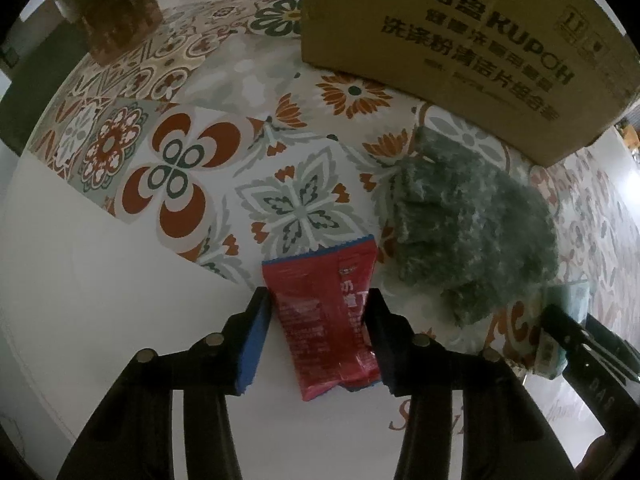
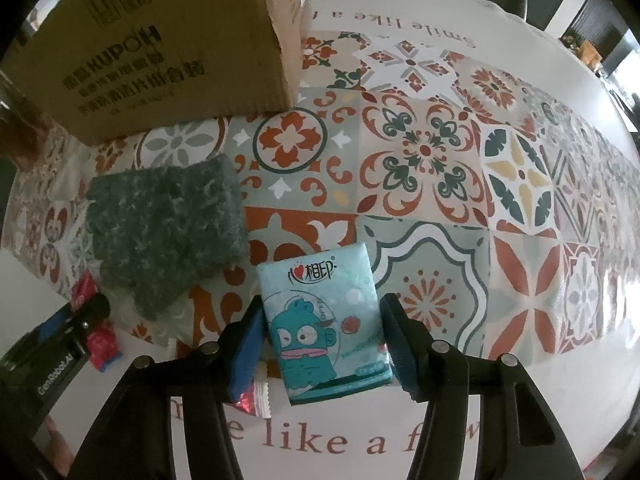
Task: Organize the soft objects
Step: 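Grasp the red snack packet with the left tool while the right tool grasps the blue tissue pack, then carry the red packet and tissue pack into the box and release both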
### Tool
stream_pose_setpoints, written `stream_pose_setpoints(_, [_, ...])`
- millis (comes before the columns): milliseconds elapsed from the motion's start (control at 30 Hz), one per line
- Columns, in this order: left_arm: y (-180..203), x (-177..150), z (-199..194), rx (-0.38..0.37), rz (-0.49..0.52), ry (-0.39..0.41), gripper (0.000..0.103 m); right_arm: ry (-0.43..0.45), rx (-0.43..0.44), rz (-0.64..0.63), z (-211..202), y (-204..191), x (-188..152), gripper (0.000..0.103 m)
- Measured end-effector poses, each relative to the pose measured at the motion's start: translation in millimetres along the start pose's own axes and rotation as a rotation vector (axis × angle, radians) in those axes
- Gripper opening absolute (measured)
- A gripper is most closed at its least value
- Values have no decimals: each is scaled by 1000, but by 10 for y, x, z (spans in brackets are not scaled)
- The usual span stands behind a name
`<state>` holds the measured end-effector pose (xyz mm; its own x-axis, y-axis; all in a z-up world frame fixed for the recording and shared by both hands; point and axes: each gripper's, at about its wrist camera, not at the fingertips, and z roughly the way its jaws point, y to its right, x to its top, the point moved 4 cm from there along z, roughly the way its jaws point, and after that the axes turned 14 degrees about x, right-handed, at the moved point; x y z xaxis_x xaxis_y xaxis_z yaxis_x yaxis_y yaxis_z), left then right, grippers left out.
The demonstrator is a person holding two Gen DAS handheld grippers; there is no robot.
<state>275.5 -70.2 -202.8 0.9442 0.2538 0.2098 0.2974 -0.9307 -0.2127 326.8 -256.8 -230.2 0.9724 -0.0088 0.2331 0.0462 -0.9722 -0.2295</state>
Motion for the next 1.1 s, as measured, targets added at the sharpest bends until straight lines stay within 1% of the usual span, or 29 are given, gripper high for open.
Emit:
stream_pose_setpoints(300, [-3, -1, -33, -43, 49, 23, 42, 50, -10, -13, -187, -86, -73, 58])
stream_pose_setpoints(433, [-22, -19, -90, -61, 74, 47, 42, 72, -14, -16, -296, -152, -101, 58])
stream_pose_setpoints(633, [-87, -32, -247, -78, 108, 105, 41, 105, -3, -5, -403, -191, -180, 58])
stream_pose_setpoints(800, [-166, -65, -429, -91, 138, 158, 41, 137, 6, 2, -529, -304, -298, 58])
stream_pose_setpoints(1100, [-302, -84, -624, -130, 166, 236, 40, 231, -1, -8, -814, -495, -421, 58])
